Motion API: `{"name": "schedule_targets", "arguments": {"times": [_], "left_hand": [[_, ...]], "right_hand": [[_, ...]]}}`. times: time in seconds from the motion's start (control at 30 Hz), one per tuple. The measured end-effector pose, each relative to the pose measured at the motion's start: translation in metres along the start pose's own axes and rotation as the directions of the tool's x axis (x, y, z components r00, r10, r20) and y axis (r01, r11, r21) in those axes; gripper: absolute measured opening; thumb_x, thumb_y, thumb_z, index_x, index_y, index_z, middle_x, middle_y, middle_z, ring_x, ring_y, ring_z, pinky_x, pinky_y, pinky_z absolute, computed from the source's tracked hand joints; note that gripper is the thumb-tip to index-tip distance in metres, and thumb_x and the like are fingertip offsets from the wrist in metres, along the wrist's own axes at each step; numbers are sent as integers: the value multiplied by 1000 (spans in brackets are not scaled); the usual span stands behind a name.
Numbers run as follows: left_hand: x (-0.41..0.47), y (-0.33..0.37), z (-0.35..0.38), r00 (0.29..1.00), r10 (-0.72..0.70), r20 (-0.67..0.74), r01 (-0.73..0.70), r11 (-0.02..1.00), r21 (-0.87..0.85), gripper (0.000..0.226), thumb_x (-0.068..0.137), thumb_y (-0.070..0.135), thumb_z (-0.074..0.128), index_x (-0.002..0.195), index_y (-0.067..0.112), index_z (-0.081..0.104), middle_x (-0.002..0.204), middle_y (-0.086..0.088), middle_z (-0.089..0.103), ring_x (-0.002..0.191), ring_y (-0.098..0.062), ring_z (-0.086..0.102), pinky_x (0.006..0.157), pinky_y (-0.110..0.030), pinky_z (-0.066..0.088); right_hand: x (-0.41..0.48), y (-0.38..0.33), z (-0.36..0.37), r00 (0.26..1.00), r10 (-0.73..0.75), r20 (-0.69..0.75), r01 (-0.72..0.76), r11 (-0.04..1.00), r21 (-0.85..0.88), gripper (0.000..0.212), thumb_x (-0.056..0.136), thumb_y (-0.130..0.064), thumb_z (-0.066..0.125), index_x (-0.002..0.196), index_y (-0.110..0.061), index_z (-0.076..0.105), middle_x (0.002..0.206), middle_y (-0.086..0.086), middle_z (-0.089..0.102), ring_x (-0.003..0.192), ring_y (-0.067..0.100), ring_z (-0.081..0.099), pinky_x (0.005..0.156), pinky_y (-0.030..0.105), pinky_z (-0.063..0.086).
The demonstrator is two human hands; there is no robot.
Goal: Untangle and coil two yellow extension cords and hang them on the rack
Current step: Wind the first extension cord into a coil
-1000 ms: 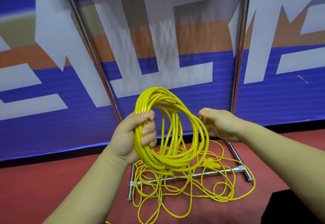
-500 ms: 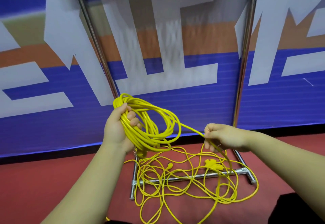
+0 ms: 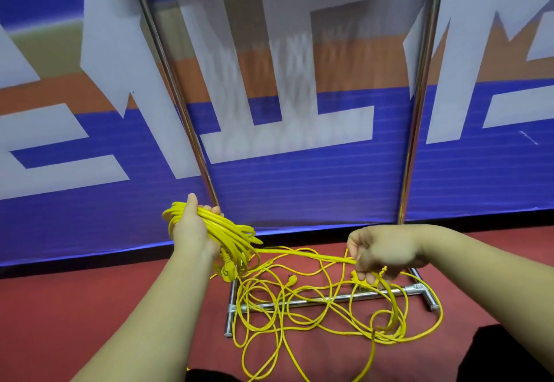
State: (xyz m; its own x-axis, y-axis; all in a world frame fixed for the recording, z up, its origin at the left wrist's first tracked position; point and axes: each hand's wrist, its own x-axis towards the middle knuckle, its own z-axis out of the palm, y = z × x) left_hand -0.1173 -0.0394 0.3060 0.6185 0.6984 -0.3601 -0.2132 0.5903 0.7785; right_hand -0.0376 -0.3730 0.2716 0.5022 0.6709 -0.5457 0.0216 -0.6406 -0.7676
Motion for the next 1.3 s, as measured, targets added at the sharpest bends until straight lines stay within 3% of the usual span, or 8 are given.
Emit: {"name": "schedule_targets", "arguments": {"times": [0.27,0.43,0.63,0.77,0.93,1.03,1.17,1.3], "left_hand": [[28,4,-19,988,58,-143,-50,997,64,41,92,51,64,100,11,65,101,-4,71,82,-18,72,65,-33,56],[24,-4,-21,959,186,-215,-144,970,198,32,96,40,63,84,10,60,82,-3,67,67,-15,69,62,-33,54],[28,-13,-27,950,253,-183,-200,943,268,25,98,30,63,101,5,57,77,-4,62,63,-17,66,56,-30,50],[31,-21,-27,937,305,-170,-229,904,360,27,96,31,64,87,7,58,75,-6,63,62,-18,67,61,-34,51],[27,-31,-20,932,358,-62,-286,827,484,34,96,32,64,73,10,54,66,-7,59,58,-21,65,53,-30,48],[26,-38,-18,937,344,58,-315,762,566,37,93,38,66,76,7,56,64,-10,60,56,-23,66,60,-36,51],[17,-46,-12,957,217,194,-290,764,577,37,90,43,69,81,8,59,67,-12,62,52,-25,64,61,-44,54],[-15,-51,7,935,33,354,-213,850,482,36,96,40,64,86,7,54,62,-13,52,49,-25,52,54,-38,50]], "right_hand": [[-2,6,-1,996,79,32,-77,995,-66,23,86,0,64,97,-16,51,89,12,72,71,16,66,54,25,50],[-4,1,1,1000,25,19,-25,1000,-8,24,87,7,60,98,-12,50,77,13,67,54,16,59,45,22,40],[-13,-11,3,999,-37,26,40,992,-119,24,83,5,62,97,-12,52,87,20,65,67,24,58,51,27,38],[-24,-29,8,991,-132,27,135,975,-176,24,85,6,63,92,-14,52,82,12,65,59,17,58,51,25,42],[-38,-53,17,951,-308,13,301,919,-254,23,88,-4,68,86,-23,54,75,-3,65,57,16,54,57,35,42],[-48,-68,21,911,-413,1,393,866,-310,17,93,-11,67,90,-20,53,81,-2,70,58,12,51,57,30,43],[-59,-83,24,824,-563,-63,523,800,-294,11,96,-13,64,97,-16,54,94,3,74,73,24,58,65,24,44],[-64,-89,23,755,-638,-148,593,762,-262,7,98,-13,61,99,-14,54,96,0,76,77,7,63,70,19,46]]}}
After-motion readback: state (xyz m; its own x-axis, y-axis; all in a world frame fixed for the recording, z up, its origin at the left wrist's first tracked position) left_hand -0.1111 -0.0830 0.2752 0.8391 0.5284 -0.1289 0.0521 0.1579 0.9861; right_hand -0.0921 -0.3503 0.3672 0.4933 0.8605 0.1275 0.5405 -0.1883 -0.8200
